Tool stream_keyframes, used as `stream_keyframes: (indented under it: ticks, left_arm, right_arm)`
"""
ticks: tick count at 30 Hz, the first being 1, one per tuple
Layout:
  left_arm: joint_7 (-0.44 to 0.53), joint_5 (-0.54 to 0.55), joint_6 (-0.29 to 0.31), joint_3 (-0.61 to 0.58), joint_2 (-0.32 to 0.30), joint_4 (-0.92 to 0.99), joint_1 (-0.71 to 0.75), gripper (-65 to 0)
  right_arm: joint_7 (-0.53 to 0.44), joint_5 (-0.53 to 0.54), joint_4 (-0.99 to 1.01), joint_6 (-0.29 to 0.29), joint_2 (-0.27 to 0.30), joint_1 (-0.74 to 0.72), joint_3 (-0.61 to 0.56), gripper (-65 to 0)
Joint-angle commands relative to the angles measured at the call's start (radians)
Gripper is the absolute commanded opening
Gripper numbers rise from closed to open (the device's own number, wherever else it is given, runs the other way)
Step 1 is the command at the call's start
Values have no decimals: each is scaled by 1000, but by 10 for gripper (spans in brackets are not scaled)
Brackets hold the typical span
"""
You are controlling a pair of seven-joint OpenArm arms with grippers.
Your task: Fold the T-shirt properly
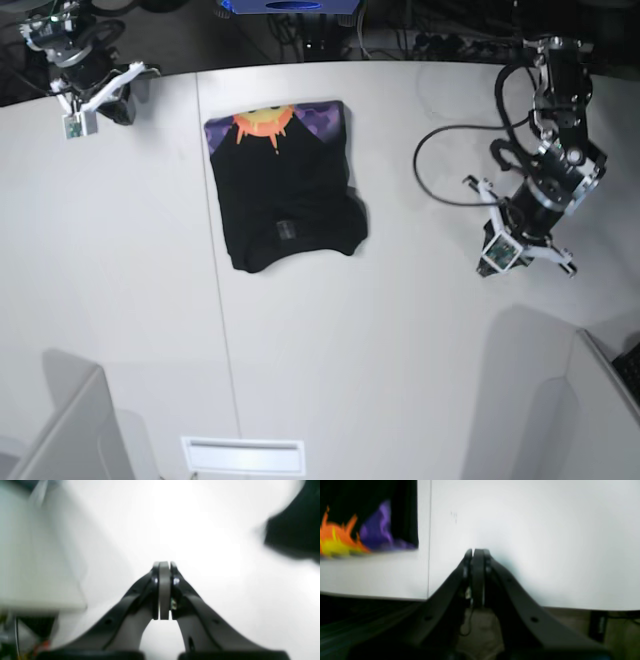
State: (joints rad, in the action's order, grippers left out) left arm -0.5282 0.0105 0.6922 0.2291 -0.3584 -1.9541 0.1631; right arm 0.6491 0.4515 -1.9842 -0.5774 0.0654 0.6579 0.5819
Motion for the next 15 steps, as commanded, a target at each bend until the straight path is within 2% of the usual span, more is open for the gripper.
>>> stream_keyframes:
  ticks: [1,5,7,11,15]
  left_arm:
    - [87,26,6,29,-14,-18,45,-650]
    - [325,26,6,132,-15,-21,270,-650]
    - [414,26,6,155,-14,-17,370,-650]
    - [509,24,6,161,-14,-17,519,-650]
    - [523,15,6,163,-9,-17,599,-650]
  right_arm:
    - [-13,-10,-19,-25,9,12,22,-650]
    - [-13,-113,-20,-121,11,33,25,-650]
    - [-13,-167,-20,-121,14,40,25,-650]
    - [-13,-262,-16,-121,26,44,17,-650]
    - [-13,-319,-17,-121,32,64,25,-650]
